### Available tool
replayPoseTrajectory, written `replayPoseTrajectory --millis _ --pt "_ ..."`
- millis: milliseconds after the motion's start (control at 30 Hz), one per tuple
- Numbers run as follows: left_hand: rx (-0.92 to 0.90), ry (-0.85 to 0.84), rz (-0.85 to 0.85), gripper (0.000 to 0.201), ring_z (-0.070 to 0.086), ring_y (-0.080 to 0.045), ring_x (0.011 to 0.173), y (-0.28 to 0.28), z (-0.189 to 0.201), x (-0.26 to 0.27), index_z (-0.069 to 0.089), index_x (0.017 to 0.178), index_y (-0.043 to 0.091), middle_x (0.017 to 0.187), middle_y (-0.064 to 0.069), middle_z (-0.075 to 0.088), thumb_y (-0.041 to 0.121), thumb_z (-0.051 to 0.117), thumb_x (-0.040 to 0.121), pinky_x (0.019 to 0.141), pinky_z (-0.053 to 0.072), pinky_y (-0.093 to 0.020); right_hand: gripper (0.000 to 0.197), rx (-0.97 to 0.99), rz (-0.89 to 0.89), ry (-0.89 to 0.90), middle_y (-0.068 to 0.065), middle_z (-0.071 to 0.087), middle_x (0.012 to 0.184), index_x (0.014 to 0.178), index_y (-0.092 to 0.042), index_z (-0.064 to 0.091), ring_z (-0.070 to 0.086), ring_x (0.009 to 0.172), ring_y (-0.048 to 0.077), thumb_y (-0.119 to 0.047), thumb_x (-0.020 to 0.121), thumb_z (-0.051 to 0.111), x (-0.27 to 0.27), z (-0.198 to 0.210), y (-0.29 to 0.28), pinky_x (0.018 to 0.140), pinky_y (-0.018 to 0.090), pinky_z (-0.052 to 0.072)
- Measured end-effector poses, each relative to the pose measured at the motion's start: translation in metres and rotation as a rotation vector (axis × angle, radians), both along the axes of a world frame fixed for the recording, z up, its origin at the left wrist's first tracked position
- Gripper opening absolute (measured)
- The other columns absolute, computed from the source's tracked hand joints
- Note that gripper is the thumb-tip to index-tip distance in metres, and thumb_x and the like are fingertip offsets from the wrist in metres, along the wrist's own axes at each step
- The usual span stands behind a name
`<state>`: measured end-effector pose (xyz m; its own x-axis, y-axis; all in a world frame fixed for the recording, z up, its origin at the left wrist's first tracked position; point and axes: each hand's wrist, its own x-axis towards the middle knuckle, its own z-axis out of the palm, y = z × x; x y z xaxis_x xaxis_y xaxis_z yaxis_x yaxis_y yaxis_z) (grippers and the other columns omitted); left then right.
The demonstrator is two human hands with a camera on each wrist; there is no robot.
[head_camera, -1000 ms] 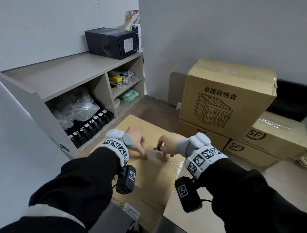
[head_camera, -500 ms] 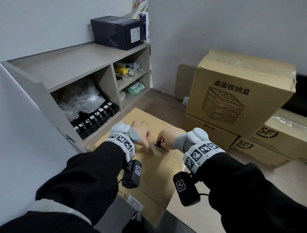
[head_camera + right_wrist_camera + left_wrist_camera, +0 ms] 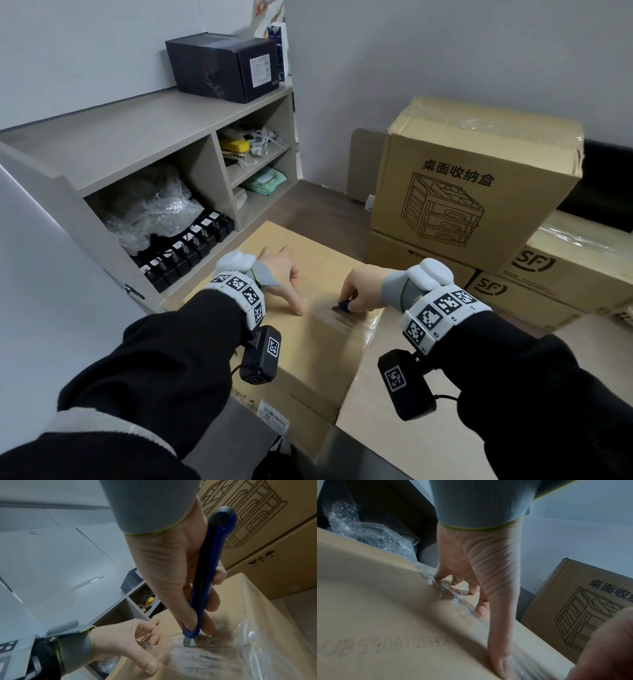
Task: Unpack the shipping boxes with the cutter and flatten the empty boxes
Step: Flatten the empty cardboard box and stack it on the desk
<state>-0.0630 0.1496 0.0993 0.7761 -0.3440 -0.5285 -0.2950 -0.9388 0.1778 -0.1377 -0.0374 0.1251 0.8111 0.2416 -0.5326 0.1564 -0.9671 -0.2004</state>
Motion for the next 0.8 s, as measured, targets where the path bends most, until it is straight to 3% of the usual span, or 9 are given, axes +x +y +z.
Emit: replayPoseTrajectory --millis 67,167,233,333,400,567,700,800 --pt "-0.033 -0.023 0.009 0.070 0.032 -0.022 0.104 0.001 -0.002 -0.001 0.054 0.070 0.022 0.090 0.010 0.044 0.067 0.071 0.020 0.091 0.044 -0.043 0.027 0.012 -0.012 0.007 -0.001 0.066 0.096 0.113 -0.021 0.070 0.055 0.075 0.015 -0.016 0.092 0.054 -0.003 0.001 -0.003 0.056 0.017 0.041" --pt "-0.052 -0.022 -0.005 0.068 0.033 -0.022 0.106 -0.003 -0.001 -0.004 0.056 0.076 0.022 0.090 0.009 0.046 0.063 0.076 0.026 0.095 0.041 -0.042 0.027 0.015 -0.036 0.001 0.000 0.069 0.108 0.113 -0.021 0.070 0.056 0.079 0.015 -0.017 0.092 0.053 -0.009 0.001 -0.010 0.067 0.021 0.045" --pt "-0.051 -0.031 -0.017 0.052 0.034 -0.025 0.109 -0.008 0.002 -0.008 0.054 0.069 0.023 0.105 0.005 0.045 0.054 0.085 0.040 0.093 0.043 -0.039 0.029 0.008 -0.041 -0.009 0.000 0.066 0.114 0.117 -0.020 0.068 0.058 0.089 0.017 -0.017 0.093 0.051 -0.014 0.000 -0.013 0.075 0.025 0.046" --pt "-0.098 -0.082 -0.094 0.038 0.040 -0.022 0.119 -0.021 0.001 -0.019 0.057 0.071 0.024 0.128 -0.001 0.049 0.042 0.087 0.055 0.077 0.043 -0.031 0.030 0.025 -0.057 -0.029 0.001 0.061 0.122 0.122 -0.018 0.061 0.057 0.107 0.022 -0.018 0.094 0.049 -0.022 -0.003 -0.016 0.088 0.031 0.047" --pt "-0.094 -0.136 -0.187 0.034 0.033 -0.019 0.126 -0.032 -0.002 -0.030 0.061 0.069 0.023 0.142 0.003 0.039 0.045 0.084 0.056 0.082 0.042 -0.033 0.031 0.023 -0.072 -0.028 0.001 0.060 0.123 0.124 -0.019 0.058 0.056 0.108 0.023 -0.018 0.094 0.047 -0.025 -0.007 -0.017 0.092 0.034 0.048" --pt "-0.074 -0.089 -0.249 0.042 0.017 -0.028 0.137 -0.039 -0.001 -0.036 0.060 0.070 0.021 0.154 0.004 0.023 0.047 0.087 0.051 0.077 0.033 -0.032 0.032 0.026 -0.105 -0.002 0.004 0.057 0.125 0.124 -0.020 0.054 0.054 0.110 0.026 -0.016 0.094 0.044 -0.028 -0.010 -0.016 0.092 0.035 0.046" --pt "-0.067 -0.102 -0.280 0.044 0.022 -0.029 0.133 -0.038 0.000 -0.037 0.058 0.070 0.018 0.148 -0.002 0.031 0.044 0.089 0.052 0.064 0.027 -0.028 0.030 0.006 -0.108 0.020 0.005 0.059 0.121 0.120 -0.016 0.057 0.052 0.096 0.022 -0.015 0.092 0.047 -0.029 -0.005 -0.014 0.081 0.031 0.043" --pt "-0.069 -0.112 -0.287 0.048 0.022 -0.031 0.134 -0.039 0.001 -0.037 0.061 0.077 0.013 0.148 -0.004 0.030 0.045 0.089 0.054 0.074 0.026 -0.032 0.028 -0.035 -0.114 0.074 0.006 0.062 0.110 0.116 -0.012 0.061 0.053 0.084 0.021 -0.013 0.092 0.047 -0.029 0.000 -0.016 0.071 0.029 0.044"
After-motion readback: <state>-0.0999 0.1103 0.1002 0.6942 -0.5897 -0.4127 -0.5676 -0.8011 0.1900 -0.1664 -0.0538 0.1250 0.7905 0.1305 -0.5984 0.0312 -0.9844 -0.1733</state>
